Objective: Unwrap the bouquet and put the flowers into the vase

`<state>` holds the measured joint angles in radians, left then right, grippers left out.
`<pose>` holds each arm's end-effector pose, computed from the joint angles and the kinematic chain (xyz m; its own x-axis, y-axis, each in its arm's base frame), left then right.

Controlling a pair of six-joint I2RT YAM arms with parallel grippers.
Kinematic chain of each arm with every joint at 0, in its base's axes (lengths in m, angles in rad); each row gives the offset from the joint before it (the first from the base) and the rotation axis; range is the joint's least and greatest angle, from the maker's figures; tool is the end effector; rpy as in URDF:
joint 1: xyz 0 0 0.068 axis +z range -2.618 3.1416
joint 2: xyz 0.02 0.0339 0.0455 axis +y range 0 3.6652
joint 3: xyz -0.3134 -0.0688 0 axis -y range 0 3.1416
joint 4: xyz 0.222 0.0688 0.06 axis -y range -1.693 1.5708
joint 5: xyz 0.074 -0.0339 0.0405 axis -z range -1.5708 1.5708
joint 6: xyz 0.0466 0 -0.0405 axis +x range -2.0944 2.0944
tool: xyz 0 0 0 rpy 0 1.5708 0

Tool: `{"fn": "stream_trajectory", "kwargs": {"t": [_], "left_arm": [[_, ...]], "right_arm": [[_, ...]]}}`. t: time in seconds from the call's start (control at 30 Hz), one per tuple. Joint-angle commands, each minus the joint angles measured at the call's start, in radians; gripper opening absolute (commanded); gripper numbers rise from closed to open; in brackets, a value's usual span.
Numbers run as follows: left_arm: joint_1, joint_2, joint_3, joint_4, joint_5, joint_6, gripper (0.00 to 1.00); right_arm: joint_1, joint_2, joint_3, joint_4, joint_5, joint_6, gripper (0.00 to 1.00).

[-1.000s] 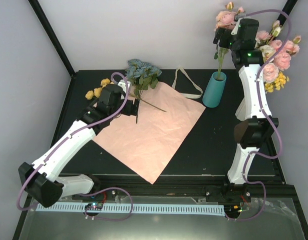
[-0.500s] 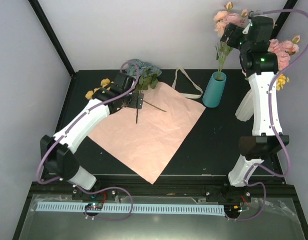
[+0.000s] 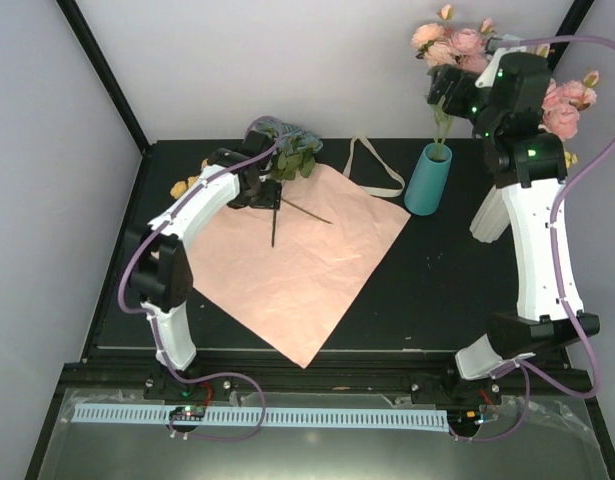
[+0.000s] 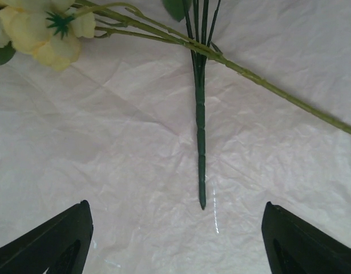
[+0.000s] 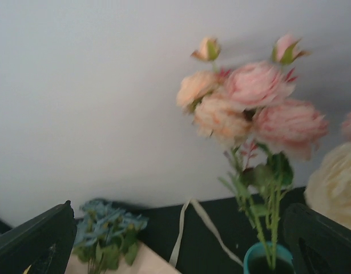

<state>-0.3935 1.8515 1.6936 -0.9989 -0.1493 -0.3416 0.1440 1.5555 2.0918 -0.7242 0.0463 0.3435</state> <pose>0.3571 -0.1408 0.3290 -0.9052 0.0171 -0.4246 0.0219 0.9997 -0.0064 0.2911 0.0400 0.5694 -0.2072 0.3099 -0.9279 -0.0303 0.9460 0.3227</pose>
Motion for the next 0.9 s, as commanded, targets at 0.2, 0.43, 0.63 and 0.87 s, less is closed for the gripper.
{"fn": "stream_trajectory", "kwargs": {"t": [0.2,0.43,0.63,0.87], "left_arm": [[0.050,0.225,0.201,-0.011,0.204,-0.378,0.71],[0.056,0.344,0.315,0.039,0.235,-0.697,0.69],[0.065,0.420,0.334,0.100,0.272,-0.880,0.61],[0.068,0.497,0.359,0.158,0.292,-0.969,0.51]], "right_arm": [[0.102,-0.065,-0.164,-0.029,-0.088,0.019,1.00],[0.105,-0.095,-0.208,-0.030,-0.097,0.025,1.00],[0.105,-0.137,-0.256,-0.023,-0.086,0.023,1.00],[0.105,-0.202,-0.314,-0.016,-0.048,0.001,1.00]]}}
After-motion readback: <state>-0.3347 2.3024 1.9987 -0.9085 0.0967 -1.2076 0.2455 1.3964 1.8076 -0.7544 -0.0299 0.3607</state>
